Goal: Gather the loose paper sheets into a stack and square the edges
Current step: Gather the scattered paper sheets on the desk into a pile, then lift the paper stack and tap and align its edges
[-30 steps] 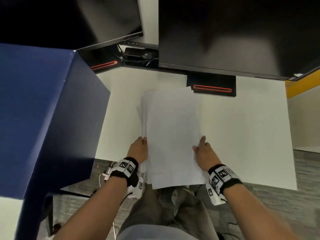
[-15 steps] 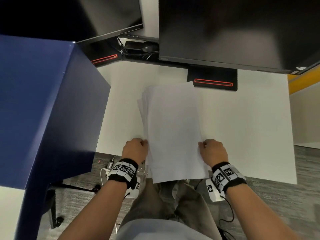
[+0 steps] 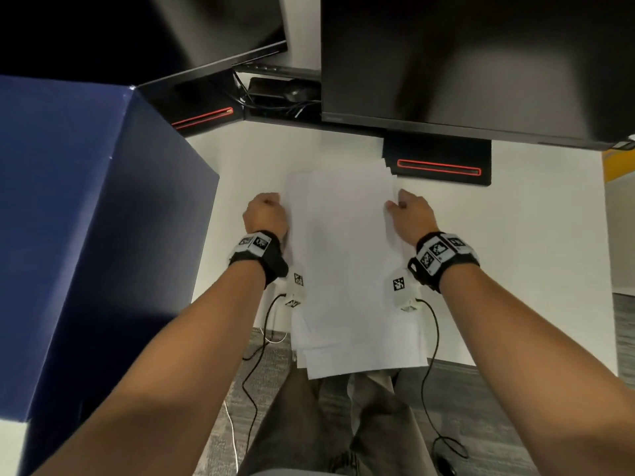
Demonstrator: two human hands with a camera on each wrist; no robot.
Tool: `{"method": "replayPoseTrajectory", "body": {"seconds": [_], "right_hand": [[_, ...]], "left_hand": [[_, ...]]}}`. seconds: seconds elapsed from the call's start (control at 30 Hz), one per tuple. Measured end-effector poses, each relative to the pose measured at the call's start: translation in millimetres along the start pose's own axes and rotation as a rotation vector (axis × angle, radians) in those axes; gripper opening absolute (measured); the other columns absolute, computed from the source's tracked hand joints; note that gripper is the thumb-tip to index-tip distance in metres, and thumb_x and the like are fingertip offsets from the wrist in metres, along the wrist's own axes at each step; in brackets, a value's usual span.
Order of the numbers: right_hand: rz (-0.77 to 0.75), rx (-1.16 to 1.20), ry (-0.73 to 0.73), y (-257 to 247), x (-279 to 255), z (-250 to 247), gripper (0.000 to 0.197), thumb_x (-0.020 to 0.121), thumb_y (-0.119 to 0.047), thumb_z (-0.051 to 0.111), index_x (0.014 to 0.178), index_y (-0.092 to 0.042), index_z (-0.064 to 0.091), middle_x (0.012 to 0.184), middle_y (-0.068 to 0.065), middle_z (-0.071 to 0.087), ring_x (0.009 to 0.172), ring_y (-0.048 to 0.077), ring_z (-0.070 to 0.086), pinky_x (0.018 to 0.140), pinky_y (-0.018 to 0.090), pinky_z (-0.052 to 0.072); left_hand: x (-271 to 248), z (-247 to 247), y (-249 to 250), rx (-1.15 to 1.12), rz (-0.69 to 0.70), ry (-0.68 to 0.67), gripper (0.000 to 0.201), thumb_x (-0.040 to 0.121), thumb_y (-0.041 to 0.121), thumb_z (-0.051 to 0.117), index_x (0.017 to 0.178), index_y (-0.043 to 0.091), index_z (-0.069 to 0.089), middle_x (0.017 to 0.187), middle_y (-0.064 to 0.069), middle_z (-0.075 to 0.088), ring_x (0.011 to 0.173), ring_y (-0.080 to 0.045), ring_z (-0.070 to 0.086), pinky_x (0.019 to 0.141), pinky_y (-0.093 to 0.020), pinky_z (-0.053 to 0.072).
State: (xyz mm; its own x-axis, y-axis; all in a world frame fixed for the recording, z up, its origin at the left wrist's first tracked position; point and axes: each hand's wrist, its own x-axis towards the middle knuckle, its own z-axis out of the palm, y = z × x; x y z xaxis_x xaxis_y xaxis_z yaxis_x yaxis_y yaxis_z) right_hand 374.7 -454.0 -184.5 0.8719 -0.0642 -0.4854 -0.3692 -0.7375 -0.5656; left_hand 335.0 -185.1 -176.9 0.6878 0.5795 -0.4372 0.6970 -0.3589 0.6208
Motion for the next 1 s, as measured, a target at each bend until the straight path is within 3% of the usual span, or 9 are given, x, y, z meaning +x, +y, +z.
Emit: {"method": "replayPoseTrajectory", "body": {"seconds": [0.17,0.3,0.4,0.5,0.6,0.63,0.73,0.9,1.0], "right_hand": [[0.124,-0.006,0.019,33.1,-39.0,-5.8,0.081,0.088,-0.053,0.059,0.146,0.000,0.037,0.142,0.020,0.048,0.129,0.032,0.049,0.101,0.027,0.036],[0.124,0.010,-0.060,33.9,-64.2,17.0,0.099,0.077,-0.051,0.074,0.148,0.001,0.028,0.148,0.017,0.038,0.135,0.030,0.040,0.112,0.035,0.034],[0.092,0.042,-0.123,33.9,-63.3,29.1,0.086,0.072,-0.043,0.081,0.139,-0.004,0.043,0.137,0.011,0.053,0.125,0.028,0.051,0.103,0.037,0.044],[0.115,0.301,-0.189,38.4,-61.3,24.5,0.057,0.074,-0.030,0.083,0.123,-0.011,0.062,0.120,0.006,0.068,0.104,0.022,0.065,0.086,0.029,0.051],[0.145,0.553,-0.223,44.9,-74.9,10.1,0.049,0.076,-0.018,0.082,0.121,-0.013,0.063,0.120,0.008,0.070,0.100,0.021,0.068,0.092,0.040,0.055],[0.120,0.616,-0.237,46.1,-82.1,4.7,0.049,0.077,-0.016,0.082,0.122,-0.016,0.063,0.120,0.006,0.070,0.102,0.021,0.069,0.094,0.044,0.054],[-0.034,0.690,-0.155,34.8,-108.0,-25.8,0.052,0.077,-0.020,0.081,0.124,-0.020,0.061,0.118,-0.001,0.071,0.106,0.018,0.069,0.093,0.043,0.055],[-0.321,0.780,0.161,-14.9,-151.0,-108.8,0.030,0.085,-0.012,0.073,0.114,-0.011,0.066,0.102,-0.006,0.072,0.087,-0.001,0.071,0.072,0.015,0.055],[-0.441,0.788,0.294,-27.9,-164.8,-135.7,0.019,0.088,-0.009,0.070,0.106,-0.015,0.068,0.098,-0.011,0.070,0.084,-0.007,0.069,0.071,0.010,0.051]], "left_hand": [[-38.5,-8.7,-24.5,0.289,-0.048,-0.054,0.083,0.087,0.072,0.048,0.137,0.006,0.057,0.138,-0.016,0.057,0.128,-0.033,0.053,0.105,-0.038,0.042],[-75.4,10.8,-36.1,0.477,0.081,-0.127,0.108,0.075,0.083,0.053,0.141,-0.002,0.041,0.138,-0.019,0.046,0.131,-0.034,0.043,0.110,-0.042,0.038],[-88.9,28.3,-31.2,0.327,0.039,-0.216,0.103,0.076,0.071,0.067,0.143,0.000,0.037,0.140,-0.017,0.045,0.130,-0.034,0.048,0.107,-0.040,0.043],[-85.7,27.7,-33.0,0.033,-0.047,-0.297,0.069,0.082,0.041,0.079,0.132,0.002,0.053,0.130,-0.014,0.062,0.116,-0.031,0.063,0.096,-0.032,0.050],[-87.4,3.7,-42.6,-0.378,-0.190,-0.501,0.046,0.078,0.016,0.086,0.119,0.003,0.070,0.118,-0.017,0.074,0.102,-0.032,0.074,0.091,-0.044,0.059],[-92.7,-5.4,-40.9,-0.451,-0.174,-0.541,0.041,0.079,0.012,0.085,0.117,0.003,0.071,0.112,-0.015,0.077,0.097,-0.030,0.075,0.084,-0.041,0.062],[-115.8,-35.5,-8.7,-0.514,0.041,-0.535,0.022,0.086,0.007,0.076,0.107,0.005,0.073,0.089,-0.001,0.081,0.079,-0.016,0.077,0.062,-0.023,0.059],[-147.3,-66.3,64.5,-0.608,0.418,-0.414,0.009,0.088,0.010,0.075,0.096,0.016,0.076,0.085,0.010,0.080,0.081,-0.008,0.077,0.070,-0.021,0.058],[-158.0,-63.5,90.1,-0.639,0.567,-0.348,0.014,0.088,0.009,0.075,0.093,0.022,0.075,0.081,0.018,0.078,0.082,-0.002,0.075,0.073,-0.017,0.056]]}}
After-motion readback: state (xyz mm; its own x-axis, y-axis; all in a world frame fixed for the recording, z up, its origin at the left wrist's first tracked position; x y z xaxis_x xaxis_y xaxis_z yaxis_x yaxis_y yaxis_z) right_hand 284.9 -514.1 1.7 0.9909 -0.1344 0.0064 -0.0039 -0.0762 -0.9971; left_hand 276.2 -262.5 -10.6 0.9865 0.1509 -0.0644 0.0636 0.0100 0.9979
